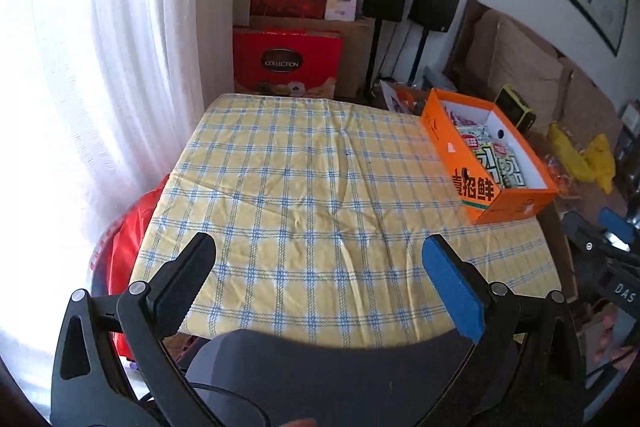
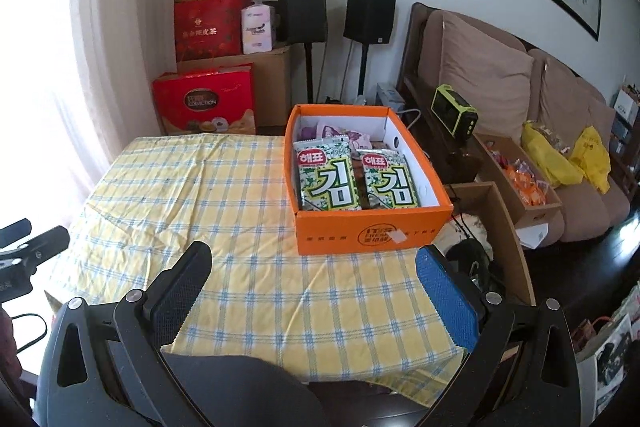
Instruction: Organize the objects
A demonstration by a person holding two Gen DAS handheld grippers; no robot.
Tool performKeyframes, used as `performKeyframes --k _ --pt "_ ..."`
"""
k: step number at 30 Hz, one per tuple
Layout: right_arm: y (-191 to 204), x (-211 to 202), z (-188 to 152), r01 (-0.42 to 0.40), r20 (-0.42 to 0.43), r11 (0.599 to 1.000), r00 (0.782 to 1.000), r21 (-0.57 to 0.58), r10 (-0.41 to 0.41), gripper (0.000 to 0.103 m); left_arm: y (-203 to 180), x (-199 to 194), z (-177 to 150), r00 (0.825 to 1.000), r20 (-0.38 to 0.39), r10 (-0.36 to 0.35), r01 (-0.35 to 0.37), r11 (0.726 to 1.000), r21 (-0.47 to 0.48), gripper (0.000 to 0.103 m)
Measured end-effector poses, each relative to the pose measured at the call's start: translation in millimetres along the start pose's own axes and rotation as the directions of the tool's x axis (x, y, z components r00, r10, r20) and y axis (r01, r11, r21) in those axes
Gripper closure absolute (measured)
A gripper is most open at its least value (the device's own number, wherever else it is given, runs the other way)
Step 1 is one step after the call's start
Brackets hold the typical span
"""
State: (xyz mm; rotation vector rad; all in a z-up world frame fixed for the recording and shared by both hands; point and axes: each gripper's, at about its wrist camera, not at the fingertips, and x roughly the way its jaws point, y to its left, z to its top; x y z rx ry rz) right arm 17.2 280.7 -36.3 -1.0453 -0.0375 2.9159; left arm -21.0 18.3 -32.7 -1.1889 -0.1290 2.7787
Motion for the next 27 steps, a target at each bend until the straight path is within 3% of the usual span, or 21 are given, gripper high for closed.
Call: performKeyframes --k 27 --pt "-10 -11 -1 0.016 0.014 0.999 1.000 0.044 -0.017 0.000 -6 -10 5 0.998 0.015 0.057 -0.057 0.998 0.036 0.000"
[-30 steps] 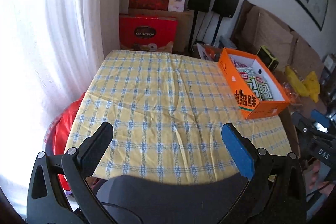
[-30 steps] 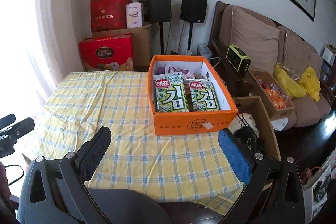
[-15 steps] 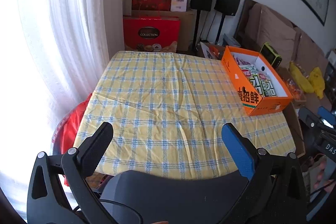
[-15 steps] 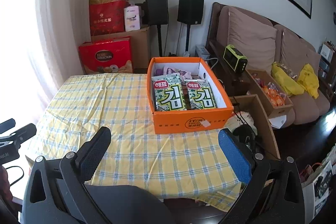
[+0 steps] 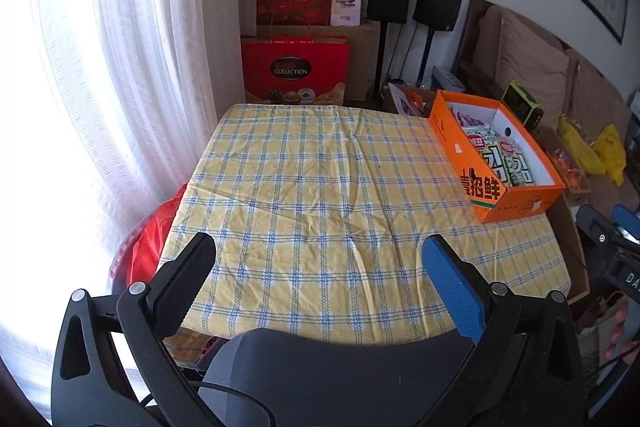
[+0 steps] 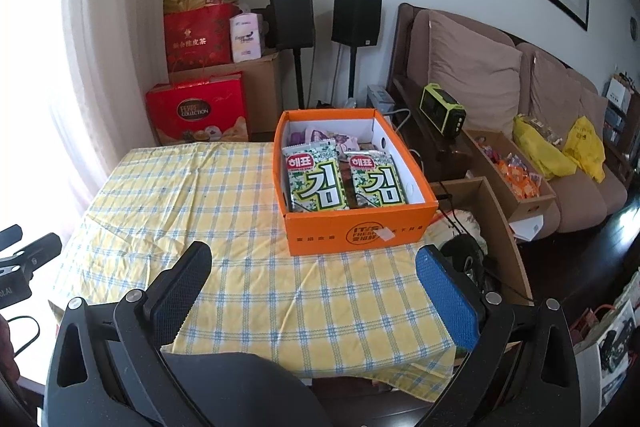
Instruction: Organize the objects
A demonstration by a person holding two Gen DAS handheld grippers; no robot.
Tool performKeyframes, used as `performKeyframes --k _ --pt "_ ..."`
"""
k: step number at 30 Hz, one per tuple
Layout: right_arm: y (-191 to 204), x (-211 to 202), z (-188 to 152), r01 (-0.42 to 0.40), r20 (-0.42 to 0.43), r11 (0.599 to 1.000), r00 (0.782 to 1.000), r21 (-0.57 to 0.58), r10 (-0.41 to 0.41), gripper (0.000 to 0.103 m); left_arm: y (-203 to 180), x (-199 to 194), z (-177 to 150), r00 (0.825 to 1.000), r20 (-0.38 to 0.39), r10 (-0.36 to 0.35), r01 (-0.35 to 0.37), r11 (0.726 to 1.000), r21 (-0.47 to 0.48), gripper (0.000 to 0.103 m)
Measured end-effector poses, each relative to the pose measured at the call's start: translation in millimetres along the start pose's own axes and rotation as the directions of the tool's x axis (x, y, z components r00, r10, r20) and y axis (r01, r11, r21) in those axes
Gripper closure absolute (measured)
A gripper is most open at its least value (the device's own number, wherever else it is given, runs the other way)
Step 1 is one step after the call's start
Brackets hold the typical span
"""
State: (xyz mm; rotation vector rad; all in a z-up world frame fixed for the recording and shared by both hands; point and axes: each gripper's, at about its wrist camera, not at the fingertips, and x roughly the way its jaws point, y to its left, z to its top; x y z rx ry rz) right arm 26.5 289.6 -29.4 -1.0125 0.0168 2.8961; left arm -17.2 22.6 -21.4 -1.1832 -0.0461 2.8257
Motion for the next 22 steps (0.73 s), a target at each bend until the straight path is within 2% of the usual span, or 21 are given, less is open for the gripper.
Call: performKeyframes --k 22 --pt "-5.4 0.2 -0.4 0.003 -0.003 1.000 1.000 0.010 -0.003 0.000 -7.3 -7.9 3.2 0.999 0.030 0.016 -0.017 0.999 0.031 0.000"
